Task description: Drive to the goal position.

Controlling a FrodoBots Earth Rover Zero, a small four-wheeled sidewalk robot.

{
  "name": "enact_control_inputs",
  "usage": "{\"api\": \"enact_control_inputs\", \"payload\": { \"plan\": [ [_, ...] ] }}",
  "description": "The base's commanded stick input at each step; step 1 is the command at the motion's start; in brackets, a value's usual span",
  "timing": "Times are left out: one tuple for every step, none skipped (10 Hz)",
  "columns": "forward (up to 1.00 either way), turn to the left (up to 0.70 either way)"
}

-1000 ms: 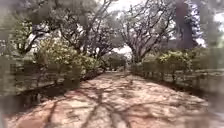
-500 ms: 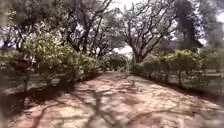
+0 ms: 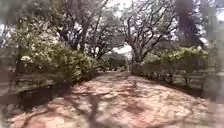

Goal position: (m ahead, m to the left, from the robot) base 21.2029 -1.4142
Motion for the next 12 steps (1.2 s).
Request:
{"api": "enact_control_inputs", "payload": {
  "plan": [
    [0.7, 0.0],
    [0.7, 0.0],
    [0.7, 0.0],
    [0.7, 0.0],
    [0.7, 0.0],
    [0.7, 0.0],
    [0.7, 0.0],
    [0.7, 0.0],
    [0.7, 0.0],
    [0.7, 0.0],
    [0.7, 0.0],
    [0.7, 0.0]
  ]
}}
